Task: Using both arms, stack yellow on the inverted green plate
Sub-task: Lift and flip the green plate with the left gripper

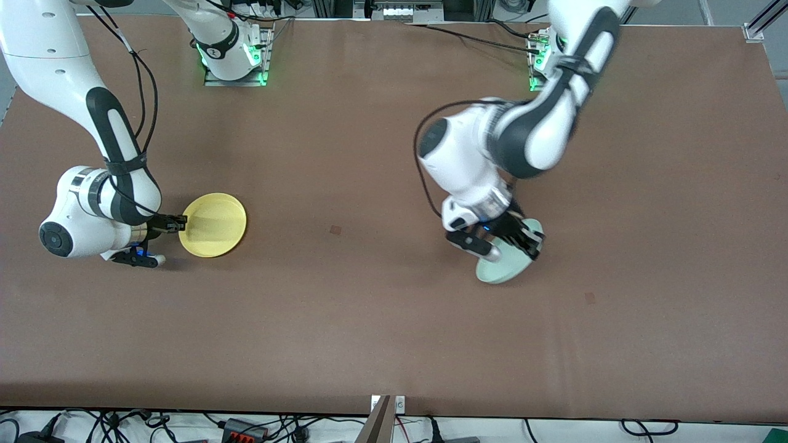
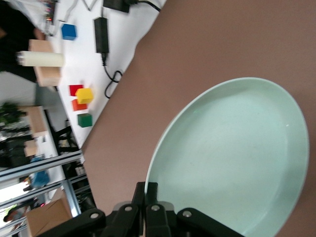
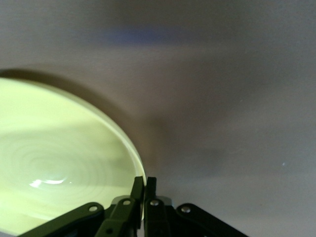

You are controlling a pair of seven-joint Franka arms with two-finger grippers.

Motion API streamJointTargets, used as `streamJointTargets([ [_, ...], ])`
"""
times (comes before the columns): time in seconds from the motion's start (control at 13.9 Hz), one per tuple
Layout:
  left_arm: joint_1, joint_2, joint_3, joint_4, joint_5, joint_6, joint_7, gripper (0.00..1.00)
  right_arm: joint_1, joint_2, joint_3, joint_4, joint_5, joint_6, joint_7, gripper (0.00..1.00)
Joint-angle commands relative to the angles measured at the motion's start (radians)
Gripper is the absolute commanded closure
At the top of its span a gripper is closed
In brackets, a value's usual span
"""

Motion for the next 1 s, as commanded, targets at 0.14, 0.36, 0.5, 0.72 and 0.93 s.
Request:
streamJointTargets([
  [0.14,-0.187,0.100,0.026,0.011,0.122,-0.120,-0.279,0.99,-0.013,-0.010,0.007,0.008,0.010,-0.018,-0.016,1.00],
  [0.36,-0.236,0.122,0.024,0.009,0.147,-0.134,-0.416,0.99,-0.016,-0.052,0.006,0.123,0.007,-0.218,-0.013,1.00],
  [0.5,-0.282,0.152,0.026,0.009,0.149,-0.142,-0.453,0.99,-0.016,-0.056,0.004,0.226,-0.004,-0.317,-0.013,1.00],
  [0.72,-0.347,0.212,0.024,0.009,0.175,-0.156,-0.559,0.93,-0.013,-0.087,0.004,0.304,-0.010,-0.373,-0.016,1.00],
  [0.93,-0.354,0.237,0.018,0.007,0.175,-0.136,-0.558,0.43,-0.002,-0.119,0.006,0.326,-0.009,-0.420,-0.013,1.00],
])
